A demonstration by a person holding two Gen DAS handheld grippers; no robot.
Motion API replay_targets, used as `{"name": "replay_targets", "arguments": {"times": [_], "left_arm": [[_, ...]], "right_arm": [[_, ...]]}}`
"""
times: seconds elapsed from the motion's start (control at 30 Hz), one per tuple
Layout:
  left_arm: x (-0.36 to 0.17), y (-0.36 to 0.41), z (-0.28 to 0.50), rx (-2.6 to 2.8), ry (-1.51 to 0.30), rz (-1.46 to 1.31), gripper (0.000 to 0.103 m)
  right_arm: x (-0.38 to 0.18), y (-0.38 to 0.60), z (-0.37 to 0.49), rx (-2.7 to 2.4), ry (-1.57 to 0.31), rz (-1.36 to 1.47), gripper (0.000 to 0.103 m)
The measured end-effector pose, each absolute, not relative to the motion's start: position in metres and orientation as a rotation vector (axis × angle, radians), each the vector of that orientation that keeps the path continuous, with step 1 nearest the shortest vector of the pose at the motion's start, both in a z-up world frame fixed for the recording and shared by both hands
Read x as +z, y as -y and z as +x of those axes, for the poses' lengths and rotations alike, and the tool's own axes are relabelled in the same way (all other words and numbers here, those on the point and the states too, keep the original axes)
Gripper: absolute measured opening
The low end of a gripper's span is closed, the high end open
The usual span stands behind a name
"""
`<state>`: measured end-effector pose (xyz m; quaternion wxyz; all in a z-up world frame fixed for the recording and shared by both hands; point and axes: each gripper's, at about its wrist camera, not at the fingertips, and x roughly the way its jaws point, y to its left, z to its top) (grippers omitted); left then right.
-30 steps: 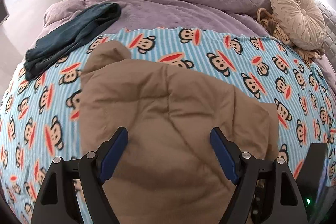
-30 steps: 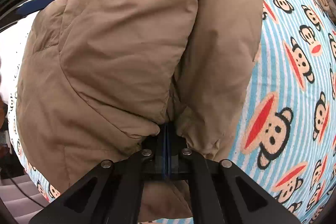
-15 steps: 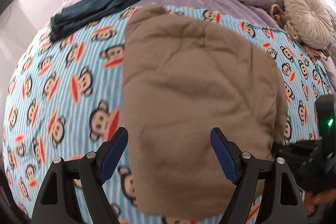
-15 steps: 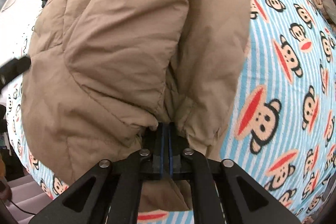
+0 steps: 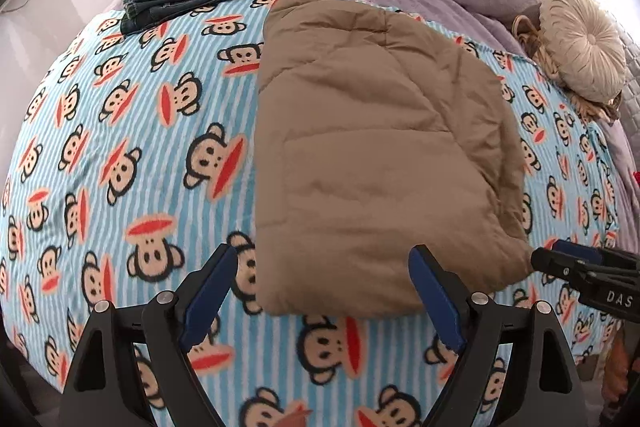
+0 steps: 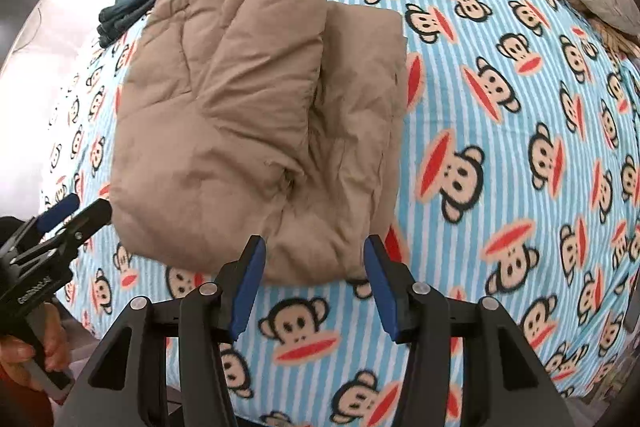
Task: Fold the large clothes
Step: 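Open both tools and pull them back from the folded jacket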
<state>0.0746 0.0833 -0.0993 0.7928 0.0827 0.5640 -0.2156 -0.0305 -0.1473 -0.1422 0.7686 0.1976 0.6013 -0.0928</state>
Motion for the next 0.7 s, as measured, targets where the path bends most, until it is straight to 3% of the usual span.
{"name": "replay_targets", "arguments": {"times": [0.07,0.13,0.43,0.53,0.6,0.67,0.7], "left_arm": [[-0.096,-0.085,0.070,-0.470,-1.220,0.158,0.088],[-0.091,-0.085,0.065,-0.472,-1.219,0.150,0.103],[-0.064,-0.086,0.051,-0.454,-1.166,0.174,0.103],[-0.054,-0.088,0.050,-0.447,-1.149,0.171,0.103],[-0.046,-0.091,0.049,-0.432,-1.131,0.176,0.103],[-0.037,-0.093,0.046,-0.433,-1.107,0.184,0.103],[-0.034,-0.093,0.045,-0.429,-1.097,0.189,0.103]], "right_arm": [[-0.137,0.148,-0.039,-0.204,-1.298,0.444,0.060],[-0.131,0.150,-0.046,-0.205,-1.288,0.457,0.061],[-0.114,0.146,-0.062,-0.240,-1.247,0.464,0.068],[-0.101,0.143,-0.063,-0.258,-1.216,0.436,0.081],[-0.092,0.141,-0.064,-0.274,-1.186,0.412,0.082],[-0.082,0.138,-0.064,-0.292,-1.153,0.388,0.088],[-0.077,0.136,-0.065,-0.301,-1.133,0.379,0.095]]}}
